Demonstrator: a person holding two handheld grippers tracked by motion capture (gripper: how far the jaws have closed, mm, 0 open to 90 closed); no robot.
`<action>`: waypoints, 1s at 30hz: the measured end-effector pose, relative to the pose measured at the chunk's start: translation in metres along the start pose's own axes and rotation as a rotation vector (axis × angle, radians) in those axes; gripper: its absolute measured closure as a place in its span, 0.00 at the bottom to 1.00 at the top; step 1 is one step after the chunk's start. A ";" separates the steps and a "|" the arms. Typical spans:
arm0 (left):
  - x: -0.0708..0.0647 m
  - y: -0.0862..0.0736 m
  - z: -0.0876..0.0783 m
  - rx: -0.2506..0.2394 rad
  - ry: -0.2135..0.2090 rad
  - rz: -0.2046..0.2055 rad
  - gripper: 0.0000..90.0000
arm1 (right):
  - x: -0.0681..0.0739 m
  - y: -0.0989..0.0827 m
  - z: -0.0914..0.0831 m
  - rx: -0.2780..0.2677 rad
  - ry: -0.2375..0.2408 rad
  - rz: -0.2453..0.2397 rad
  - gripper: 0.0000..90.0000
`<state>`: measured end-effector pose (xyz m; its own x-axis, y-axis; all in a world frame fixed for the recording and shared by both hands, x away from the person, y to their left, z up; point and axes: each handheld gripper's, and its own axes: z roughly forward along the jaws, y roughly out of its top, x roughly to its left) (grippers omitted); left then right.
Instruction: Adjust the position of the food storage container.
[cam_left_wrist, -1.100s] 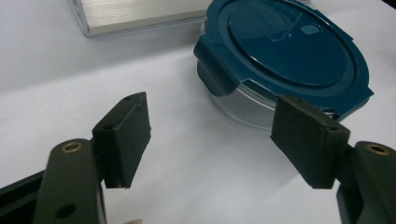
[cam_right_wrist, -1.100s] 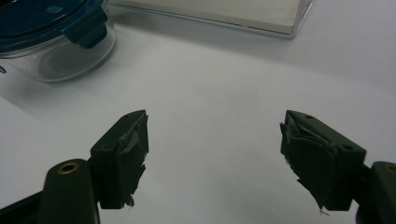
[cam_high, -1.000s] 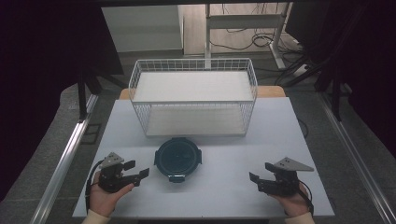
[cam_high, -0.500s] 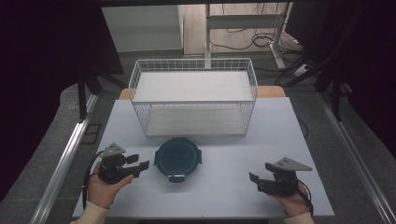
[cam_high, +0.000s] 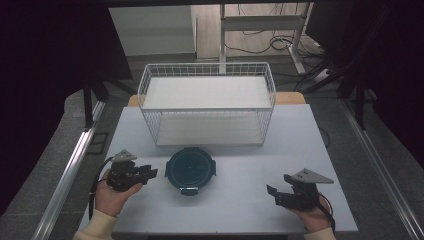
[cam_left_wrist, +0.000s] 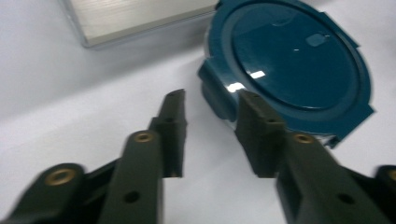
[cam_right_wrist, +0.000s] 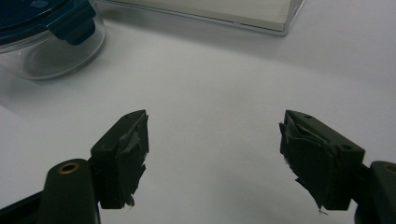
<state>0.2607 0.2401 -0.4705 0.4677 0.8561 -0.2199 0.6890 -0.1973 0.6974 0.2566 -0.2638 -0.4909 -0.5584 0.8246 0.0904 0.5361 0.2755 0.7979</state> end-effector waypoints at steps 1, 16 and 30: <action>0.001 0.000 0.001 0.000 0.001 -0.005 0.81 | 0.000 0.000 0.000 -0.001 -0.001 0.000 0.26; 0.013 0.012 0.037 0.110 0.000 -0.023 1.00 | -0.001 -0.001 0.001 0.004 -0.018 -0.008 0.26; 0.008 0.018 0.053 0.125 -0.049 -0.045 1.00 | 0.000 -0.001 0.002 0.012 -0.029 -0.018 0.26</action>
<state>0.3060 0.2182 -0.4954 0.4588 0.8417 -0.2845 0.7721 -0.2193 0.5965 0.2573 -0.2633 -0.4932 -0.5491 0.8337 0.0586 0.5339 0.2959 0.7920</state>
